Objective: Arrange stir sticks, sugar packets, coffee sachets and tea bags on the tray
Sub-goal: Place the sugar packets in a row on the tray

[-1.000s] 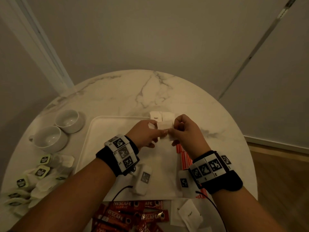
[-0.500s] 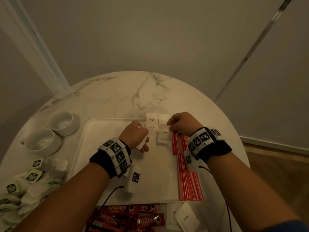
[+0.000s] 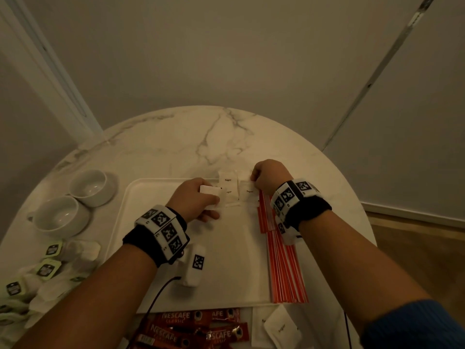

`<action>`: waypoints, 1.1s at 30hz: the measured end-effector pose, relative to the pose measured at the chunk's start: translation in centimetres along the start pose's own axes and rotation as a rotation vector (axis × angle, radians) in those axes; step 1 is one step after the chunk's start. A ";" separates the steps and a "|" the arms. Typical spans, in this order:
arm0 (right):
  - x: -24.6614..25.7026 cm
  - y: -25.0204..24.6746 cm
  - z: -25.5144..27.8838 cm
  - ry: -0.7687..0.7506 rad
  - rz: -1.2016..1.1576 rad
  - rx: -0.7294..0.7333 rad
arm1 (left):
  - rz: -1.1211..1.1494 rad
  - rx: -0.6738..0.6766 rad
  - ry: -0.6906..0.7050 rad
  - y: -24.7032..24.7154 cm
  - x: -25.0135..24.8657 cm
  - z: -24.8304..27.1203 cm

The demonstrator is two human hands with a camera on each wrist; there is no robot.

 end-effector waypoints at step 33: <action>3.2 1.8 4.3 0.105 -0.312 0.174 | -0.670 -0.088 0.440 1.7 0.3 -1.7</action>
Point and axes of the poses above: each hand's wrist, its own z-axis away from the middle knuckle, its own y-axis out of the palm, x = y × z, the point moved 1 cm from there along -z, towards the middle knuckle, and after that the axes turned 15 degrees about -x, right-handed, at the moved point
